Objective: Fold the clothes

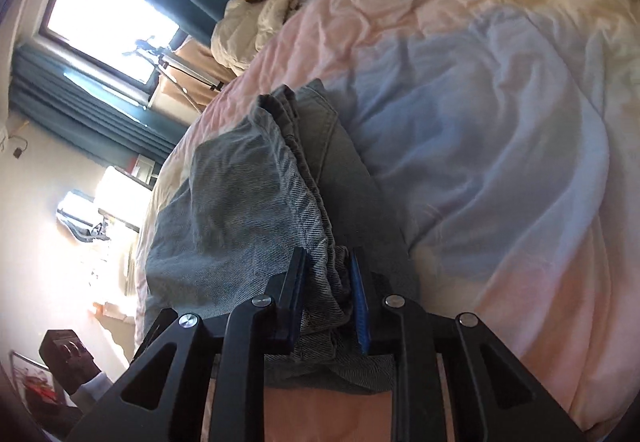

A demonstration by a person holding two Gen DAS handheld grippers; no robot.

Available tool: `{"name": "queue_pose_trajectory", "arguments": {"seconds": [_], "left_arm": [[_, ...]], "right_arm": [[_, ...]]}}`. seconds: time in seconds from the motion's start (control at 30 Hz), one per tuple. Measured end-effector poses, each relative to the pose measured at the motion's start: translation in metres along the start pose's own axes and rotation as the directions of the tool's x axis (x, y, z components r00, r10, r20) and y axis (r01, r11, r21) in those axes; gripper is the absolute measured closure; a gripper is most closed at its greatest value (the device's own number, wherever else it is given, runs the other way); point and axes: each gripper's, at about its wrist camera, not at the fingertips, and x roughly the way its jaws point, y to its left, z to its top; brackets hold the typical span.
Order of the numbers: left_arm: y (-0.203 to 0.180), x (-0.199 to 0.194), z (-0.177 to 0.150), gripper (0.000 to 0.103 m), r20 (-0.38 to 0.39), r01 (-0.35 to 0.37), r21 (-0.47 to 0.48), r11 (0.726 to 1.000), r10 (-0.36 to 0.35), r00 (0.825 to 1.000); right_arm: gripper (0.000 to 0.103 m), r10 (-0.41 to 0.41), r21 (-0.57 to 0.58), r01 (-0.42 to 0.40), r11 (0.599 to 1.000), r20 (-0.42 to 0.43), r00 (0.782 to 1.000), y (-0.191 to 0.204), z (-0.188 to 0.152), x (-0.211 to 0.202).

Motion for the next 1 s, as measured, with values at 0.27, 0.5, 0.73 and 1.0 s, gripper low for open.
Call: {"name": "queue_pose_trajectory", "arguments": {"seconds": [0.27,0.5,0.73,1.0], "left_arm": [[0.001,-0.003,-0.001,0.058,-0.001,-0.001,0.002,1.000,0.001,1.000],[0.005,-0.011,0.002,0.058,0.010,-0.015,-0.011,1.000,0.015,1.000],[0.007,-0.019,0.008,0.058,0.052,-0.006,-0.009,1.000,0.007,0.999],[-0.003,-0.015,0.012,0.058,0.096,-0.024,0.036,0.999,0.021,0.995]], "right_arm": [[0.058,-0.027,-0.032,0.032,0.999,0.153,0.988,0.007,0.007,-0.042],[0.037,0.094,-0.087,-0.084,0.993,0.121,0.988,0.033,0.052,-0.019],[0.037,0.058,-0.261,-0.073,0.963,-0.065,0.996,0.045,0.092,0.052],[0.036,0.196,-0.248,-0.233,0.940,-0.166,0.967,0.039,0.088,0.069]]}}
